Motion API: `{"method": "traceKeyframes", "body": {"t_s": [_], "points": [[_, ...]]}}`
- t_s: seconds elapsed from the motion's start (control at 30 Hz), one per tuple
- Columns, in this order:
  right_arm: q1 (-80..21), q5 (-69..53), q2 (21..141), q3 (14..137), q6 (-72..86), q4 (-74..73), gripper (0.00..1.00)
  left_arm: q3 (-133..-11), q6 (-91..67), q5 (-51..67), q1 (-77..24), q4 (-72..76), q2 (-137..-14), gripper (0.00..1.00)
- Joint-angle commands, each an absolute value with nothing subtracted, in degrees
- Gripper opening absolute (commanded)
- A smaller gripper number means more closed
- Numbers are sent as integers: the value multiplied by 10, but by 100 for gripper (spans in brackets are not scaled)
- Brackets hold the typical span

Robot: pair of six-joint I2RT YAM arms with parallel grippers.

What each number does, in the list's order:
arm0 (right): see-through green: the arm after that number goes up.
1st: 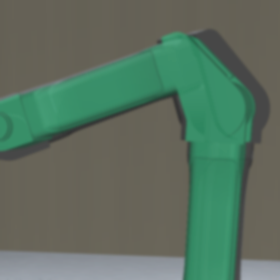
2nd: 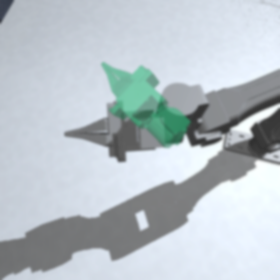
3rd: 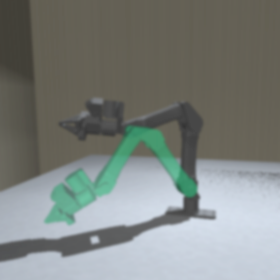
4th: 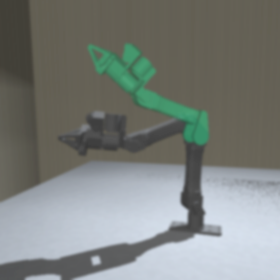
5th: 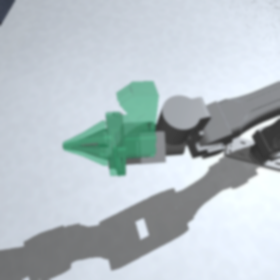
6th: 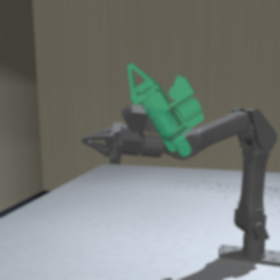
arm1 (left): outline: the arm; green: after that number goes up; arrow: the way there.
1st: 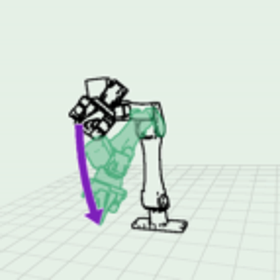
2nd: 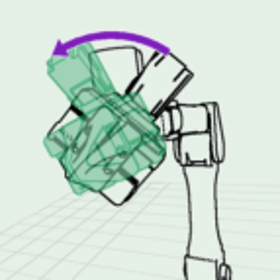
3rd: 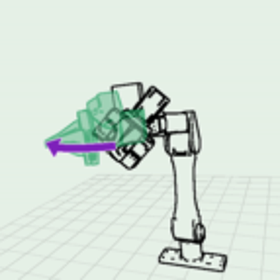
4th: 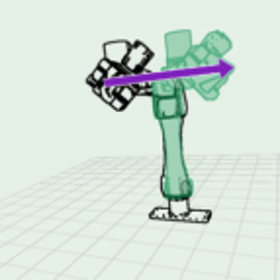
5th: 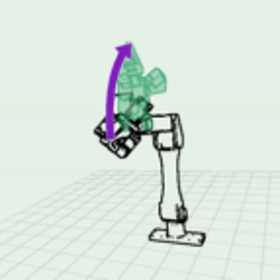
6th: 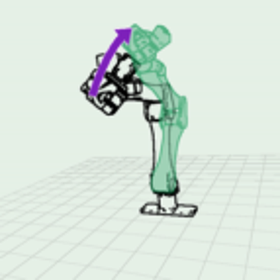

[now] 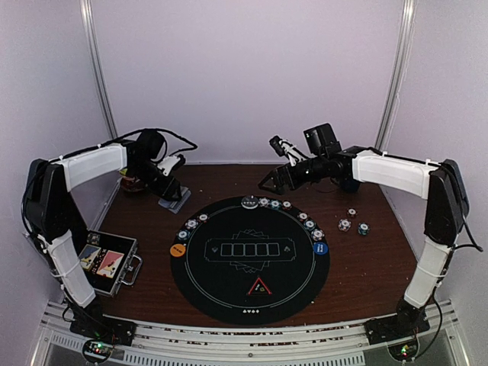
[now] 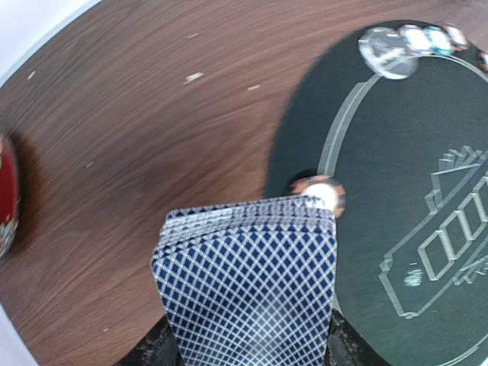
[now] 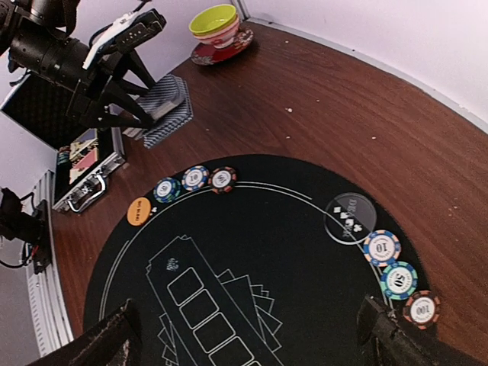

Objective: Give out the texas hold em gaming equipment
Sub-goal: Pass from the left arm to the right

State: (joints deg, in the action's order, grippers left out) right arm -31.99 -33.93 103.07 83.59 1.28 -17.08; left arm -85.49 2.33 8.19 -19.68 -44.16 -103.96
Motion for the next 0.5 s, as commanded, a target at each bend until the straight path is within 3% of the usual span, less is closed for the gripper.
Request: {"method": "traceKeyframes", "body": {"t_s": [0.0, 0.47], "points": [[-323, -432, 1031, 807, 77, -103, 100, -871, 7, 110, -244, -416, -1017, 57], [-323, -536, 1116, 815, 180, -52, 98, -872, -20, 111, -414, -352, -1020, 58]]}}
